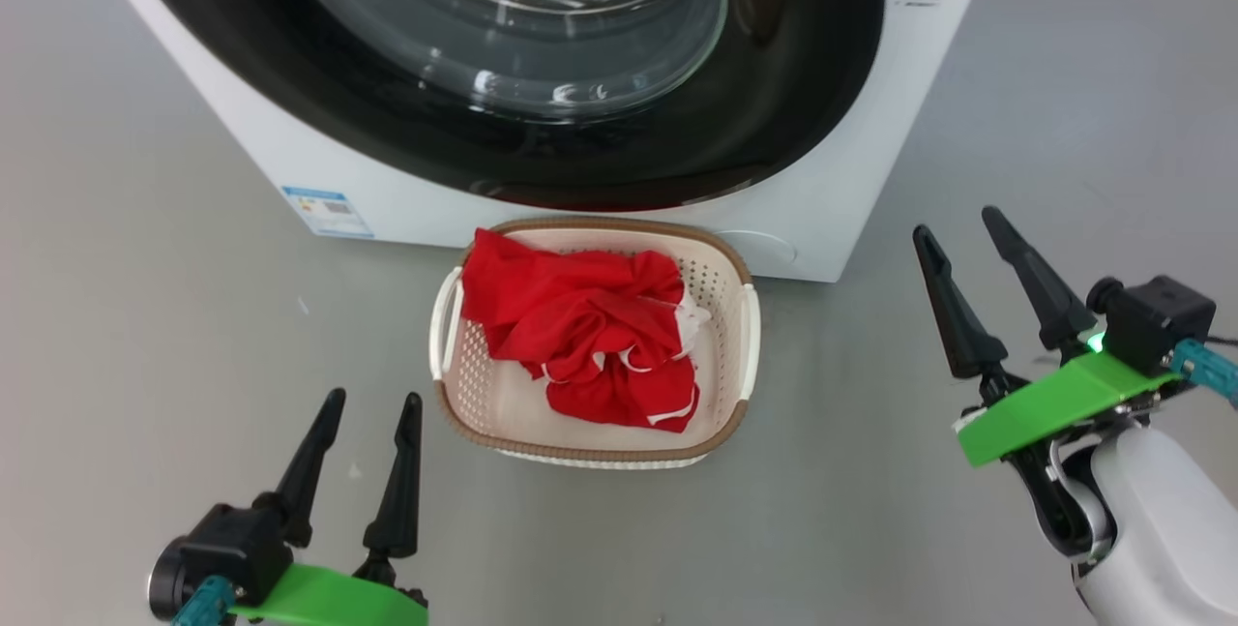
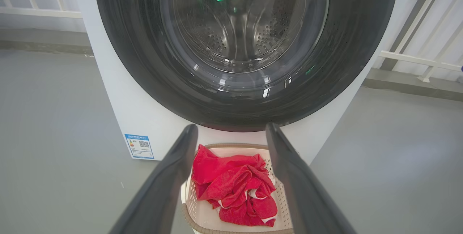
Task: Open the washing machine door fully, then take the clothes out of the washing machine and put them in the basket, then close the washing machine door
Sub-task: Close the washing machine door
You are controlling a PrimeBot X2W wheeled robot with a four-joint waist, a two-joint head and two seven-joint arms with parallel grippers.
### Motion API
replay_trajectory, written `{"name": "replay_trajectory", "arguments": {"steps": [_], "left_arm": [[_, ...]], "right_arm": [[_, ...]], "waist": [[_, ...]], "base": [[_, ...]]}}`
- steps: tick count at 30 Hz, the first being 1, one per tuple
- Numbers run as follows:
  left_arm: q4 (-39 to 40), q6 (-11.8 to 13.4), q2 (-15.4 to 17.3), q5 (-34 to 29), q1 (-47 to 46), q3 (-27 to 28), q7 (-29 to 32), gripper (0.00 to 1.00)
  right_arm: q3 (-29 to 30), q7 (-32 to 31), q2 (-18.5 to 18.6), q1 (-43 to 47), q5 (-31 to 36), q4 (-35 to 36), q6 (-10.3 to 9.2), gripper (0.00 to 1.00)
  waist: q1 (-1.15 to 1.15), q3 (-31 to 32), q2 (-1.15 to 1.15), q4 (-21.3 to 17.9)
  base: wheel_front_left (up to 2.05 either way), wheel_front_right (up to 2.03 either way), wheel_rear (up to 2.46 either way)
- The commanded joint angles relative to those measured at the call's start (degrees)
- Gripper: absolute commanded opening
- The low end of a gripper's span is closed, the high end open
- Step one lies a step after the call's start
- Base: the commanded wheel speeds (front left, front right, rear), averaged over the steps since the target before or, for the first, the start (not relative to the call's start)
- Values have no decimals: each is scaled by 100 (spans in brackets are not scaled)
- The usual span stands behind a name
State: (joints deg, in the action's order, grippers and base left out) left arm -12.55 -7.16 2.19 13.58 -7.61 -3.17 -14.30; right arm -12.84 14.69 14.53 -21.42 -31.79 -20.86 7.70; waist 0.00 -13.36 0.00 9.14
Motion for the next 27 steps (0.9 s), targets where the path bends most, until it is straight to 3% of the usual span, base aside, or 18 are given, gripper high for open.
{"name": "replay_trajectory", "arguments": {"steps": [1,16,27], "left_arm": [[106,-32,69,-87,51,222,-70,100],[-57,-33,166,-79,311,577,-70,100],[-9,-33,194,-174,421,705,-70,100]], "right_arm": [[-41,31,14,128,-42,159,-21,100],[152,31,-23,855,13,250,-21,100],[344,31,-10,1196,52,294,-21,100]], "waist": [[0,159,0,-160],[0,565,0,-729],[0,722,0,-937]], "base": [[0,0,0],[0,0,0],[0,0,0]]}}
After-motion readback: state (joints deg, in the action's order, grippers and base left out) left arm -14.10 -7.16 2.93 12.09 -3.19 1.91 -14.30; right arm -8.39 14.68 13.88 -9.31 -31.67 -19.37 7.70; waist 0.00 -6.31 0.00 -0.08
